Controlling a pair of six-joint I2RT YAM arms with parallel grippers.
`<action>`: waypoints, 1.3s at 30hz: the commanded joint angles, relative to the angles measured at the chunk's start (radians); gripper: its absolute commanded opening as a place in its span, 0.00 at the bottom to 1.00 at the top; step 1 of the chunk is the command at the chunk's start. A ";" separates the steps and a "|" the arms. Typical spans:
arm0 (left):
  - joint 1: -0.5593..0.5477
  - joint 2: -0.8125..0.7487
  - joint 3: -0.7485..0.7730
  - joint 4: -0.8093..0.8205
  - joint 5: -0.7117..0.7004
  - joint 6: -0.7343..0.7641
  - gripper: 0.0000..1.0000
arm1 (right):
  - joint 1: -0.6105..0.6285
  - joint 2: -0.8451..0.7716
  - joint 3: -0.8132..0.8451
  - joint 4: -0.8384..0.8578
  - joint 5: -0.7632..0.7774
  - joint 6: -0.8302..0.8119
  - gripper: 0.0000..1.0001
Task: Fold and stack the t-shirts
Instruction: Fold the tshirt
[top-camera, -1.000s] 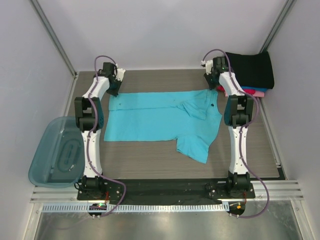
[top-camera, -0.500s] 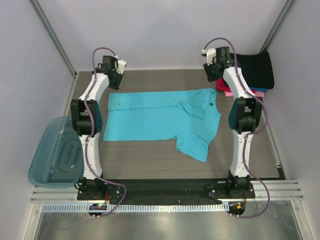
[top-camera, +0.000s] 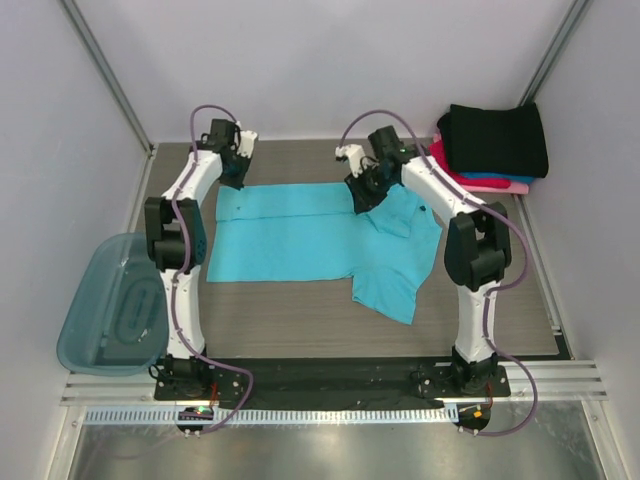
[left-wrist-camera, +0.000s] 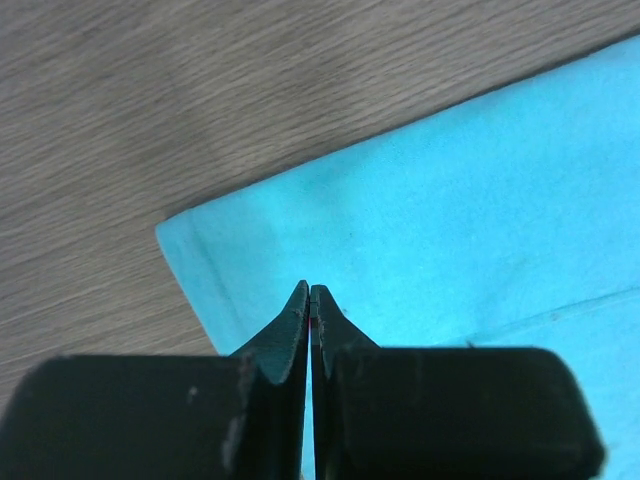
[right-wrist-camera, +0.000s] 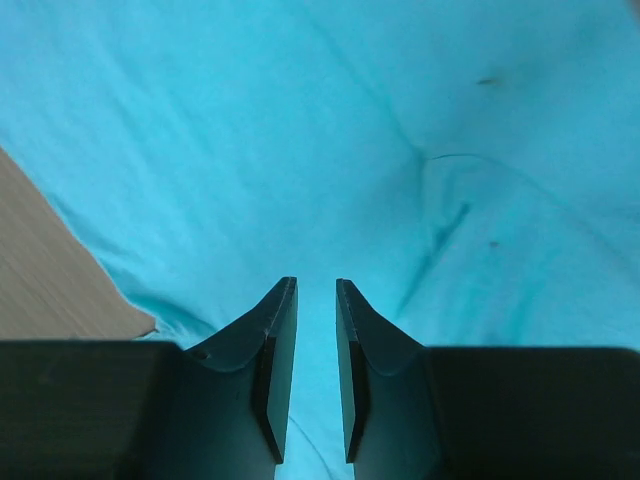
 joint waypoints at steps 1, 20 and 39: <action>0.000 0.023 0.028 -0.004 0.009 0.005 0.00 | 0.004 0.008 -0.025 -0.038 -0.035 -0.006 0.28; -0.001 0.118 0.043 0.033 -0.174 0.055 0.00 | -0.007 0.130 -0.024 -0.035 0.132 -0.027 0.25; -0.001 0.133 0.052 0.031 -0.165 0.052 0.00 | -0.057 0.169 0.061 -0.026 0.231 -0.029 0.25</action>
